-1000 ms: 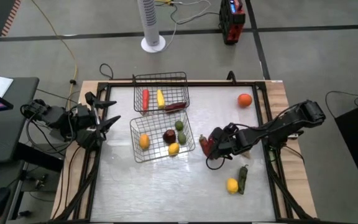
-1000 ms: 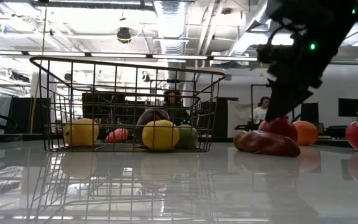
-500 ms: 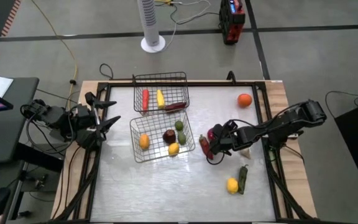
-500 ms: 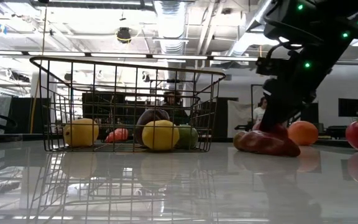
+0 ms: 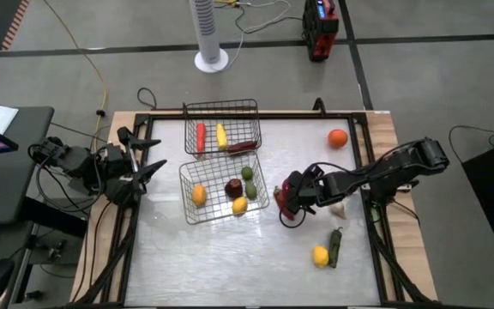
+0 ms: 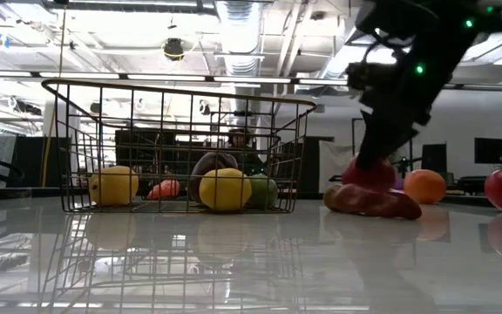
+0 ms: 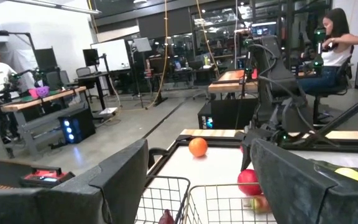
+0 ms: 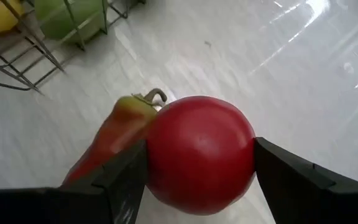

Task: Sort produce into baskets
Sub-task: Put the left red tomato into the brown wire basket

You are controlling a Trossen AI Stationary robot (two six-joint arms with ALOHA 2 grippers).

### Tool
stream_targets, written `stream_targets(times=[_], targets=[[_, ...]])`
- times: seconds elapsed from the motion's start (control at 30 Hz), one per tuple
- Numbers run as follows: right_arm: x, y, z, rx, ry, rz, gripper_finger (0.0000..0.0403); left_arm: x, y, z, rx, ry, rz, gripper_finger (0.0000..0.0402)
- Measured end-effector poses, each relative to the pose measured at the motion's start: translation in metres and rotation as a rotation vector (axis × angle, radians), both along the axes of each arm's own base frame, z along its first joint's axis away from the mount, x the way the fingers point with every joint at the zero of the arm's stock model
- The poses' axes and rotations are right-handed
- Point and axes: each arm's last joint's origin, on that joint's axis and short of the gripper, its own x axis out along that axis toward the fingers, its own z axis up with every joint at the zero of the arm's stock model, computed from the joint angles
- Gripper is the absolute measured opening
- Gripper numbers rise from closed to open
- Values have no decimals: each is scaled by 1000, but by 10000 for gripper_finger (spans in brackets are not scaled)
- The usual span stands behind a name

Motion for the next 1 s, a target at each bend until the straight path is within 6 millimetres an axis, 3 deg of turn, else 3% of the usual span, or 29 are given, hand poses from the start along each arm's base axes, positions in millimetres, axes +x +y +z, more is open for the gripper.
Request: stream_targets(times=[0.23, 0.6, 0.83, 1.0], targets=[[14, 4, 46, -26, 16, 18, 296, 0, 0, 0, 0, 0, 0, 272], [41, 22, 123, -110, -227, 156, 296, 0, 0, 0, 0, 0, 0, 272], [64, 36, 135, -122, -414, 338, 296, 0, 0, 0, 0, 0, 0, 272], [81, 40, 119, -145, -395, 391, 313, 0, 0, 0, -1, -1, 0, 272]])
